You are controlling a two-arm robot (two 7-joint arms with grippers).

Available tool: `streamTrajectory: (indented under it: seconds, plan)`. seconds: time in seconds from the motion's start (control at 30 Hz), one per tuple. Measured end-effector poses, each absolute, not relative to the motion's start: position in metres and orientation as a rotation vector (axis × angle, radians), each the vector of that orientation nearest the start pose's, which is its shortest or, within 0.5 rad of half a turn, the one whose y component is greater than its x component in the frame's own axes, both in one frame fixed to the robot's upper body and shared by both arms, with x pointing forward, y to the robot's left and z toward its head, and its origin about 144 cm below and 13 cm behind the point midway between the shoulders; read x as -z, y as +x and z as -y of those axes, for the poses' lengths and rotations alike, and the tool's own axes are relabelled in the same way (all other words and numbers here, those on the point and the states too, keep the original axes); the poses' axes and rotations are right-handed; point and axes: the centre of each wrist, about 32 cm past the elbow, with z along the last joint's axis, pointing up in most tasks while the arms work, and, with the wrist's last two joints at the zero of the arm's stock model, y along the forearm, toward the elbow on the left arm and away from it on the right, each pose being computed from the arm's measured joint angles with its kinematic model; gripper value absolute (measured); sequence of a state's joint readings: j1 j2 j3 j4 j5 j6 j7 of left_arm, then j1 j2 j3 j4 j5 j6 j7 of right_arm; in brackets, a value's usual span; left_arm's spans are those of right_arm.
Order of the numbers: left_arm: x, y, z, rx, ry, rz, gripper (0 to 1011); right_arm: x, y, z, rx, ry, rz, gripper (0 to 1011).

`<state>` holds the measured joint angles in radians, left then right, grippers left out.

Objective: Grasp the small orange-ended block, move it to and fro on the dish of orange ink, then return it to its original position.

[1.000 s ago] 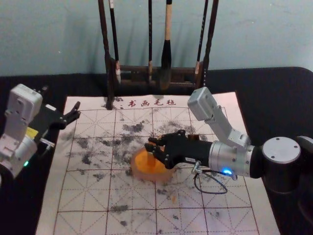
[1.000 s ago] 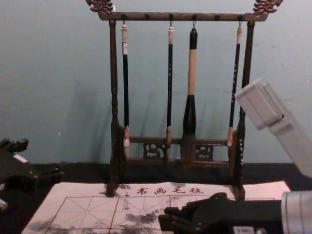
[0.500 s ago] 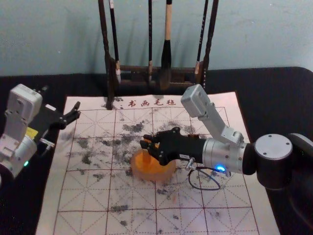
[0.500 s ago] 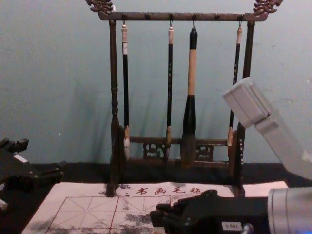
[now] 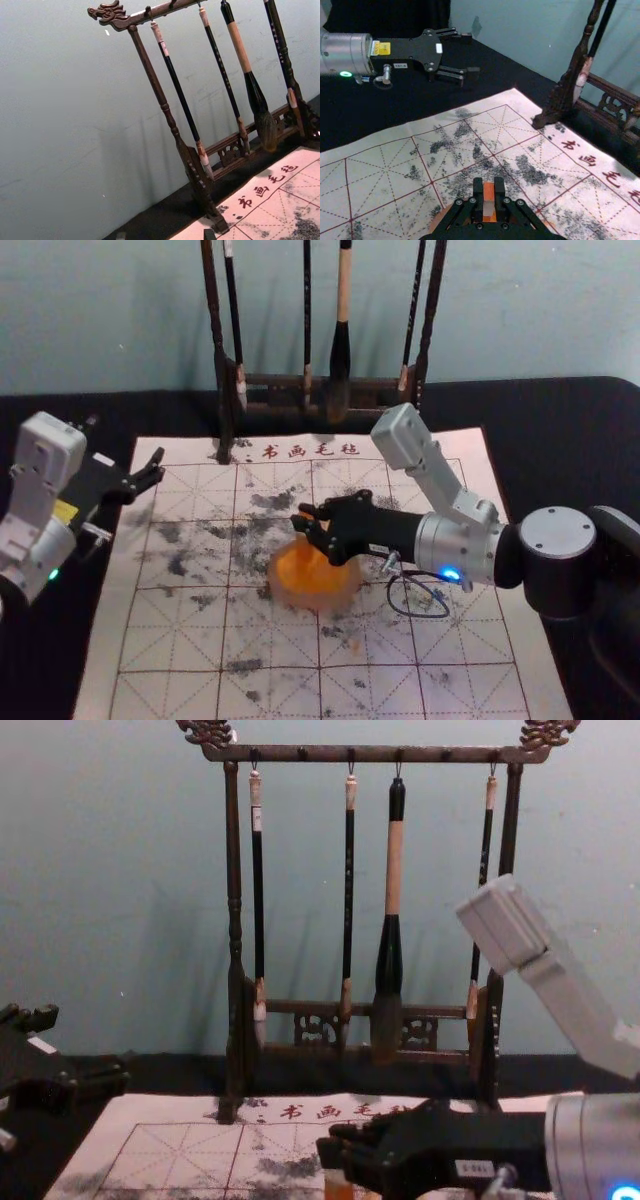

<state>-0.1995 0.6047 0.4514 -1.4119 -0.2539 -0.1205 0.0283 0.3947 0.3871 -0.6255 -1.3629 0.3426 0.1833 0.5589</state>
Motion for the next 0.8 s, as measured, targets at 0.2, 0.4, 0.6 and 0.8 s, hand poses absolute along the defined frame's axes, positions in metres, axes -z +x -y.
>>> streamTrajectory:
  seconds: [0.2,0.4,0.6,0.8]
  plan:
    - [-1.1398,0.4886,-0.3097,-1.248,0.304,0.285,1001,-1.1627,0.5275,0.1961,0.561,-0.319,-0.057,107]
    - [-1.1398,0.4886,-0.3097,-1.248,0.304,0.285,1002,-1.1630,0.5271,0.1990,0.567,-0.319,-0.055,107]
    - [-1.1398,0.4886,-0.3097,-1.248,0.304,0.285,1001,-1.1641,0.5258,0.2007,0.570,-0.317,-0.053,108]
    - [-1.1398,0.4886,-0.3097,-1.248,0.304,0.285,1001,-1.1662,0.5247,0.2014,0.570,-0.309,-0.051,107]
